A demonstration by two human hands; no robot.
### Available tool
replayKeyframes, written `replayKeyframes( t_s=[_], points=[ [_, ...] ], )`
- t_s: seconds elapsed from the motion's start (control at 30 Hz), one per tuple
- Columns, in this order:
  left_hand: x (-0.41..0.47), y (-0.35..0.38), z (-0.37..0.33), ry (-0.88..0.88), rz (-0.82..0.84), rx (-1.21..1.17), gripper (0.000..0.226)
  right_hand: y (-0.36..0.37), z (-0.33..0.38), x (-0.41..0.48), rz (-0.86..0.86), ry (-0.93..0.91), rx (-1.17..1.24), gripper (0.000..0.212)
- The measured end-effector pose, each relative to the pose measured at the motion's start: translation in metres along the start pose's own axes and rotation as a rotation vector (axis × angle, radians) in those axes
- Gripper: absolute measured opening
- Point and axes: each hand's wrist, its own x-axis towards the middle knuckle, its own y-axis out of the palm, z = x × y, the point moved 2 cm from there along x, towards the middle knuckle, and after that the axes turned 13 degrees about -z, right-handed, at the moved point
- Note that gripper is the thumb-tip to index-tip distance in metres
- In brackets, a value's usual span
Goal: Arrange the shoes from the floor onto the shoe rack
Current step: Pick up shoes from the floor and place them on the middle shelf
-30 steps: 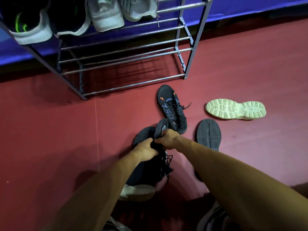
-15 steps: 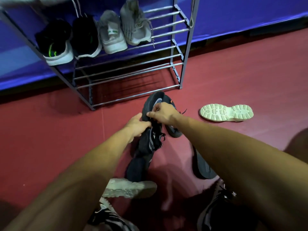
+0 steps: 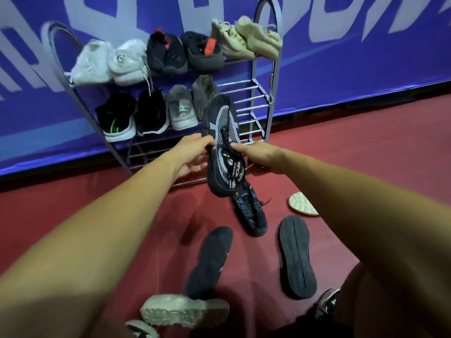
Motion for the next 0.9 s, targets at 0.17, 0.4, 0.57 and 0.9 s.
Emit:
replayKeyframes(
  t_s=[0.17, 0.4, 0.57, 0.9],
  points=[
    [0.017, 0.008, -0.032, 0.014, -0.032, -0.154, 0.013, -0.021, 0.018, 0.007, 0.033, -0.054, 0.06, 0.028],
    [0.037, 0.039, -0.042, -0.017, 0.055, -0.041, 0.023, -0.047, 0.027, 0.057, -0.276, -0.033, 0.21, 0.029],
    [0.059, 0.068, -0.036, -0.171, 0.067, -0.171, 0.021, -0.055, 0.029, 0.098, -0.424, -0.035, 0.307, 0.037],
    [0.097, 0.097, -0.046, -0.322, 0.005, -0.574, 0.021, -0.04, 0.033, 0.147, -0.553, -0.133, 0.424, 0.062]
  ],
)
